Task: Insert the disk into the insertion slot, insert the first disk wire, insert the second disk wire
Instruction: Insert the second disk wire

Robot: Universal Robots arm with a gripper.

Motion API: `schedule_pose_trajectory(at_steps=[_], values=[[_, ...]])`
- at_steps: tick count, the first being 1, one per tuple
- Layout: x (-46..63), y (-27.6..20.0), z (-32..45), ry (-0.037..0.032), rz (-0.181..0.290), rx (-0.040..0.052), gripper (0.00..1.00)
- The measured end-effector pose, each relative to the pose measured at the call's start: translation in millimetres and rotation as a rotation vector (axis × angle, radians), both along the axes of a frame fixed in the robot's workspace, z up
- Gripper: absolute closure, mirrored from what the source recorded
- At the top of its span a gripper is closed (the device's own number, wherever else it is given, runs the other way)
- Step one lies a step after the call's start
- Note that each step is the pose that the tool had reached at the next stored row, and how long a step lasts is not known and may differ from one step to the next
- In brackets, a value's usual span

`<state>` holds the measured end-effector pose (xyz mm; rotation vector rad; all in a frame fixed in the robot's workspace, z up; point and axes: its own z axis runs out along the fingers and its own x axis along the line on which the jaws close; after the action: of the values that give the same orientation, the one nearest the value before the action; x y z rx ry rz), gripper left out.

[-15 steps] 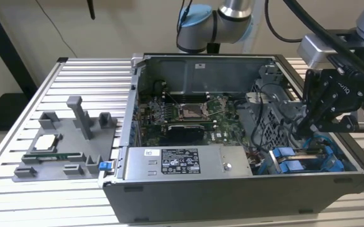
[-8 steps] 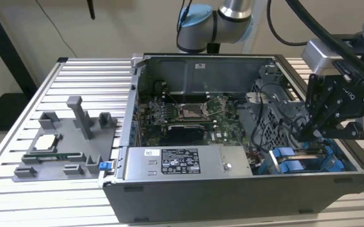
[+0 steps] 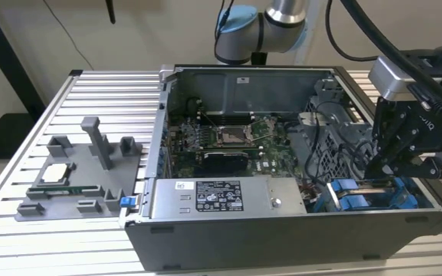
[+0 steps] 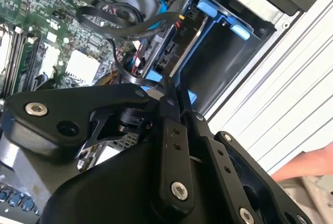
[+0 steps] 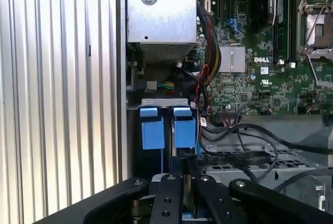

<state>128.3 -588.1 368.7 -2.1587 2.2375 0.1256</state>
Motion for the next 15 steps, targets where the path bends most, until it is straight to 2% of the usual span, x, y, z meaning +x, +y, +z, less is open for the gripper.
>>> schedule_pose_trajectory(at_steps=[9, 15], values=[[-0.2, -0.1, -5.2, -0.0007, 0.0, -0.0001, 1.0], [-1.5, -0.2, -9.6, -0.0094, 0.0, 0.0004, 1.0]])
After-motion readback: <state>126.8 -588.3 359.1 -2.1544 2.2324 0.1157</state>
